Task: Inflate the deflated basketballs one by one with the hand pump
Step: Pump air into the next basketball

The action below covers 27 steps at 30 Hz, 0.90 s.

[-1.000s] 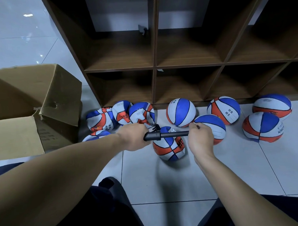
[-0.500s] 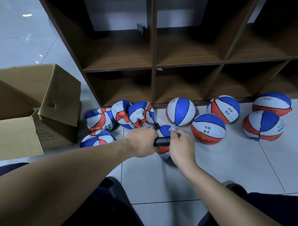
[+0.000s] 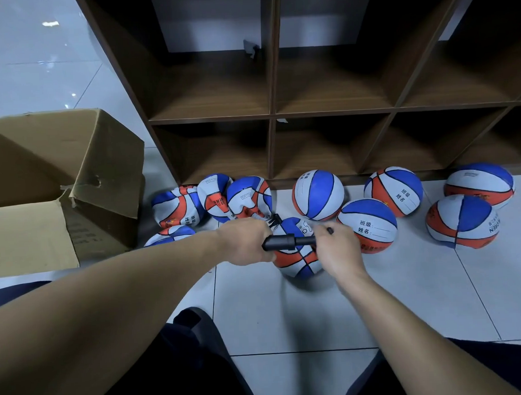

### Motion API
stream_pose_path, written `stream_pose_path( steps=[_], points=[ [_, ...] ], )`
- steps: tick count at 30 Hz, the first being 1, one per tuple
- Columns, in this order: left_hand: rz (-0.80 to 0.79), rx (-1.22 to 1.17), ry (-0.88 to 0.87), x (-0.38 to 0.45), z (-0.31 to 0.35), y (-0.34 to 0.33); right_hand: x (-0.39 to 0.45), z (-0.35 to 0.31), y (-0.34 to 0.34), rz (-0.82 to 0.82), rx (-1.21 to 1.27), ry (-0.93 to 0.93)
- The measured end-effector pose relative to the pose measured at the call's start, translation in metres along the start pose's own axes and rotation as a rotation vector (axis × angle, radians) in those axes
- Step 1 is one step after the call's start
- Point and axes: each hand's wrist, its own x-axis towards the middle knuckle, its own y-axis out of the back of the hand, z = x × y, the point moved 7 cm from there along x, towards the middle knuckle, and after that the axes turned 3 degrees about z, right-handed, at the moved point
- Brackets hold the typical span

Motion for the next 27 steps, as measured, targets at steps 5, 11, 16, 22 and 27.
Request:
stream_pose_path(
  steps=[5, 11, 16, 22, 27],
  points=[
    [-0.031, 0.016, 0.043, 0.000, -0.027, 0.002, 0.016, 0.008, 0.032, 0.067, 0.064, -0.074],
    [-0.019, 0.062, 0.052, -0.001, -0.024, 0.004, 0.016, 0.004, 0.039, 0.194, 0.118, -0.073],
    [0.064, 0.094, 0.045, -0.004, -0.008, 0.009, -0.008, -0.005, 0.025, 0.252, 0.101, -0.017],
    [0.101, 0.125, 0.017, -0.006, 0.011, 0.013, -0.019, -0.004, -0.002, 0.161, 0.113, 0.020],
    [0.098, 0.096, 0.006, -0.005, 0.024, 0.002, -0.021, -0.002, -0.019, 0.101, 0.085, 0.019]
  ],
)
